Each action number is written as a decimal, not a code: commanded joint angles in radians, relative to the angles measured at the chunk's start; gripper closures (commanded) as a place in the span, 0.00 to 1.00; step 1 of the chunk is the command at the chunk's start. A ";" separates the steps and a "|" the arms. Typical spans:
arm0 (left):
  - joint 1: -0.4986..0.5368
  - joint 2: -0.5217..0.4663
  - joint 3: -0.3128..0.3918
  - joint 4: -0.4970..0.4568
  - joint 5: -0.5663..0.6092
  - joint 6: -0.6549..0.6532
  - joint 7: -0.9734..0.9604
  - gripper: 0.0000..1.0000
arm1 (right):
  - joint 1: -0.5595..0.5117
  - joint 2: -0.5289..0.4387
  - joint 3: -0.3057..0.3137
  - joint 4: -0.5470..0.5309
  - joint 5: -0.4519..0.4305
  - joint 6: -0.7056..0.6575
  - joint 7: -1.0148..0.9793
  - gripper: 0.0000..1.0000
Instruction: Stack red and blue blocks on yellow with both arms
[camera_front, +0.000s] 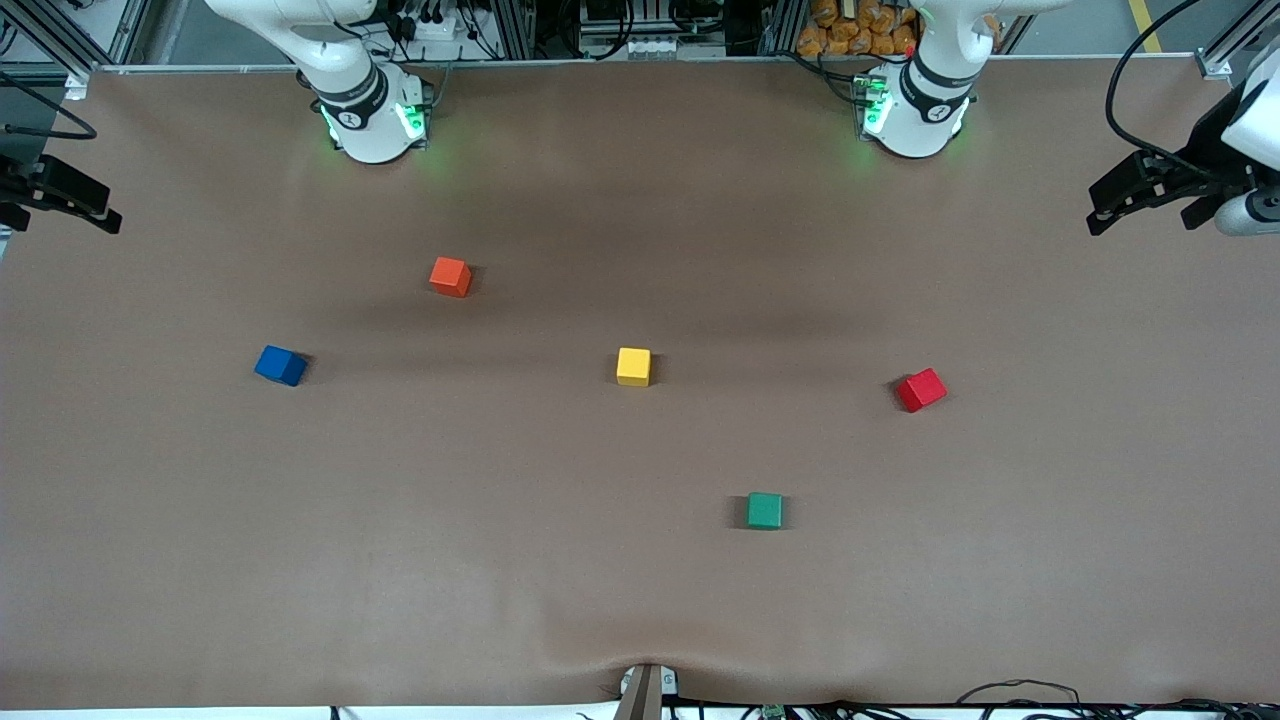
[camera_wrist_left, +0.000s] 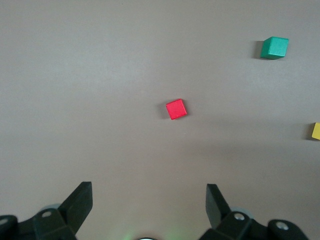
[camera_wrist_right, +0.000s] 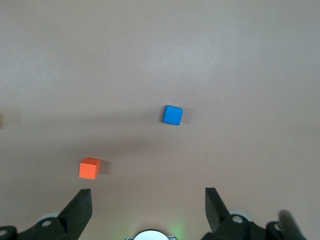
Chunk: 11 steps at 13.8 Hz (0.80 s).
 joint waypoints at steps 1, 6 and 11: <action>-0.015 0.007 0.009 0.030 0.006 -0.026 0.007 0.00 | -0.016 -0.022 0.008 -0.017 -0.003 0.005 0.002 0.00; -0.012 0.008 0.011 0.042 0.012 -0.047 0.010 0.00 | -0.015 -0.022 0.008 -0.017 -0.003 0.004 0.000 0.00; -0.013 0.003 0.009 0.039 0.012 -0.079 0.012 0.00 | -0.016 -0.022 0.008 -0.017 -0.003 0.004 0.000 0.00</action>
